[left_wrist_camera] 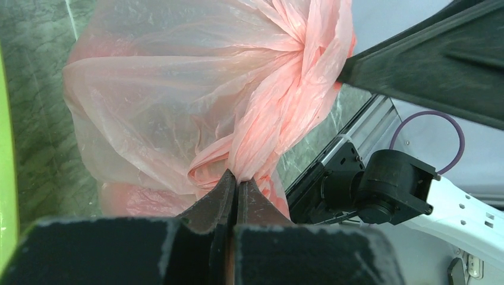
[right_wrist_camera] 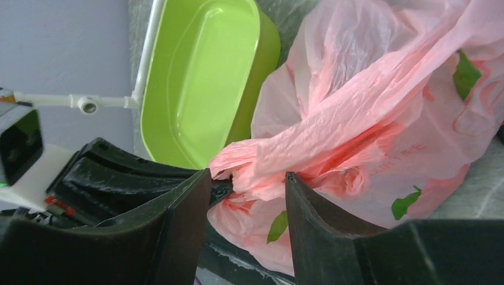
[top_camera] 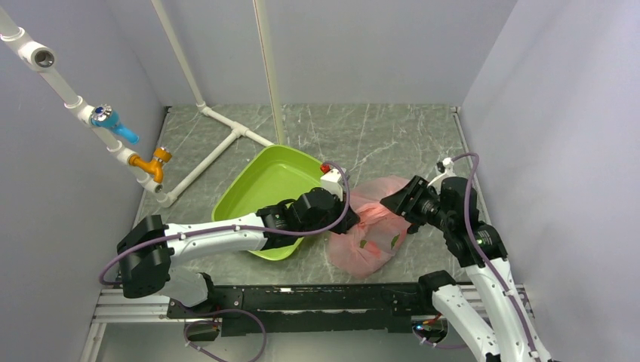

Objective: Take the fake fruits out of the plastic bag
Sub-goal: Untie the plastic bag at the center of the board, then adjust the plastic bag at the center of the board.

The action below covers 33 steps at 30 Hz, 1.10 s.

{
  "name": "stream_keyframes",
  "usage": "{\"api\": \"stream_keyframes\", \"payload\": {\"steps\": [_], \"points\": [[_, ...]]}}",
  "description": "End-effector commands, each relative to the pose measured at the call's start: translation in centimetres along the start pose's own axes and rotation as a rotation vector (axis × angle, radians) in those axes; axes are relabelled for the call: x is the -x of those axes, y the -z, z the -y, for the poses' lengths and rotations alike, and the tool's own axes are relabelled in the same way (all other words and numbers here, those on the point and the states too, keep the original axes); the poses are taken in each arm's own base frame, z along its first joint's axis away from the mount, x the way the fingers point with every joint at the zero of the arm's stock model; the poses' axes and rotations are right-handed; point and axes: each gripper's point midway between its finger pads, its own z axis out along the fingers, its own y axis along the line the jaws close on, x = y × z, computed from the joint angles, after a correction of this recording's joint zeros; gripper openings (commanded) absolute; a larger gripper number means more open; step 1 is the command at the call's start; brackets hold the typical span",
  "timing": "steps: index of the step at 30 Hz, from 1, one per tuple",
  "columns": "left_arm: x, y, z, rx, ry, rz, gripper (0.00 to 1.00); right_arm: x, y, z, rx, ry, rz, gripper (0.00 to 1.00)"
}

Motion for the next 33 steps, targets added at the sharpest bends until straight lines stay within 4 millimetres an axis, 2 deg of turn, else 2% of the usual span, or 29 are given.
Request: {"api": "stream_keyframes", "payload": {"steps": [1,7,9,12,15,20,22,24,28,30,33], "points": [[1.3,0.1,2.0,-0.071,0.018,0.030,0.00,-0.9,-1.5,-0.1,0.032,-0.054,-0.045,0.51],[1.4,0.3,2.6,-0.095,0.017,0.027,0.00,-0.4,-3.0,0.8,-0.011,-0.036,-0.040,0.51],[1.3,0.3,2.6,-0.097,0.021,0.023,0.00,-0.1,-3.3,0.8,-0.016,-0.038,-0.027,0.34],[1.3,0.7,2.5,-0.096,0.027,0.030,0.00,0.7,-3.3,1.0,-0.035,-0.044,0.009,0.15],[1.3,1.4,1.8,-0.075,0.033,0.042,0.00,2.5,-2.4,1.8,-0.111,-0.042,0.099,0.00],[0.9,2.8,0.2,-0.029,0.060,0.059,0.00,7.9,1.6,3.4,-0.294,0.001,0.371,0.00],[0.6,3.2,-0.3,-0.019,0.071,0.057,0.00,9.2,2.9,2.8,-0.299,0.033,0.424,0.00],[0.6,3.5,-0.3,-0.017,0.073,0.056,0.01,9.6,3.1,1.4,-0.241,0.081,0.420,0.00],[1.2,3.7,0.5,-0.037,0.044,0.047,0.25,8.4,2.0,-0.4,-0.135,0.140,0.334,0.00],[2.0,3.8,1.4,-0.058,0.015,0.055,0.44,7.7,1.7,-0.8,-0.097,0.153,0.310,0.00],[3.4,3.8,1.9,-0.030,-0.064,0.050,0.61,7.3,1.5,-0.9,-0.082,0.164,0.294,0.00]]}}
